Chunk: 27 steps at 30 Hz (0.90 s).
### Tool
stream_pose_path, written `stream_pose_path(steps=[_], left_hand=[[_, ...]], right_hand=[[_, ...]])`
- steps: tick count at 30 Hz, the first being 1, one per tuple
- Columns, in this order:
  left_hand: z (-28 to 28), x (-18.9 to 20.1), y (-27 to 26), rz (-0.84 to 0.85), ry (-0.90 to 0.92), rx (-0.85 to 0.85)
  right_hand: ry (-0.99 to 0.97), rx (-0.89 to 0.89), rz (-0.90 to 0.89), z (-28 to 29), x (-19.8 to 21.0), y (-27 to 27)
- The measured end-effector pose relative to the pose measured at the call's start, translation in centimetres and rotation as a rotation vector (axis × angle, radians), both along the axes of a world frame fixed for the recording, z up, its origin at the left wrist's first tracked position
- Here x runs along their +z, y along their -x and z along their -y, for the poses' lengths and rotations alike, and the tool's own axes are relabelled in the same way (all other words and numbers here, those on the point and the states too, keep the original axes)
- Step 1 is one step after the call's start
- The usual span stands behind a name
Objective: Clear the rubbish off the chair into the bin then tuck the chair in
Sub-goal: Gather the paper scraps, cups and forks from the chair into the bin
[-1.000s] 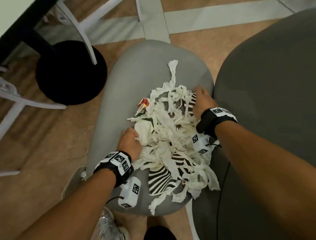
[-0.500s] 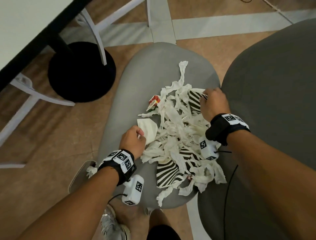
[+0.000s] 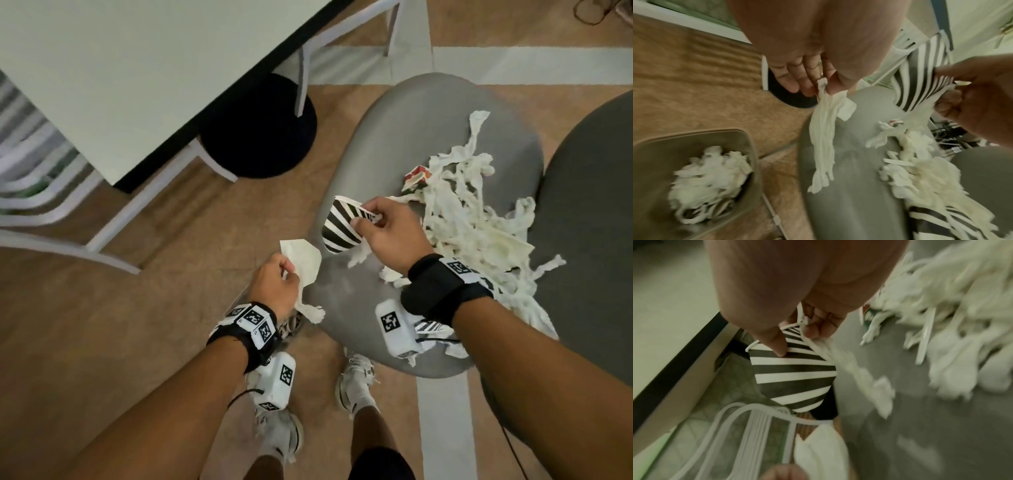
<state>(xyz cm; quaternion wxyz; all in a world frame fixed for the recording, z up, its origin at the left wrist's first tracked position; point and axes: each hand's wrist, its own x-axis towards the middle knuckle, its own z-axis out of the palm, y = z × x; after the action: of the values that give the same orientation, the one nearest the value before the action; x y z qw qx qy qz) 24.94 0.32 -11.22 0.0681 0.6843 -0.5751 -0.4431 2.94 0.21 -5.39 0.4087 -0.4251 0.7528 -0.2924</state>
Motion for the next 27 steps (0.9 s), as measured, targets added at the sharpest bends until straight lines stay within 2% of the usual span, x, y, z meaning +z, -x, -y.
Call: stream_pose_path(steps=[5,7,12,17,21,24,27], left_hand=[[-2.2,-2.0,-9.0,0.041,-0.024,0.089],[-3.5,-2.5,-11.6,0.061,-0.028,0.123],[-5.9,-4.0,-17.4,0.092,-0.069,0.223],[-7.1,-6.9,-21.5,0.095,-0.093,0.270],[-7.2,-10.0,-22.3,0.079,-0.084,0.275],[-7.4,-11.3,-21.3,0.026,-0.108,0.265],[-7.3,-11.8,-19.7,0.026,-0.155,0.254]], right_hand=[[-0.111,-0.031,0.350,-0.2,-0.9,-9.5],[-0.167,-0.008,0.396,-0.9,-2.0,-12.9],[-0.293,0.086,0.314,-2.7,-6.5,-19.0],[-0.354,0.113,0.243,-3.5,-12.9,-22.5],[-0.534,0.255,0.106,-4.9,-17.6,-23.1],[-0.605,0.390,0.038,-6.0,-18.5,-22.7],[-0.652,0.448,-0.021,-6.3,-18.8,-22.3]])
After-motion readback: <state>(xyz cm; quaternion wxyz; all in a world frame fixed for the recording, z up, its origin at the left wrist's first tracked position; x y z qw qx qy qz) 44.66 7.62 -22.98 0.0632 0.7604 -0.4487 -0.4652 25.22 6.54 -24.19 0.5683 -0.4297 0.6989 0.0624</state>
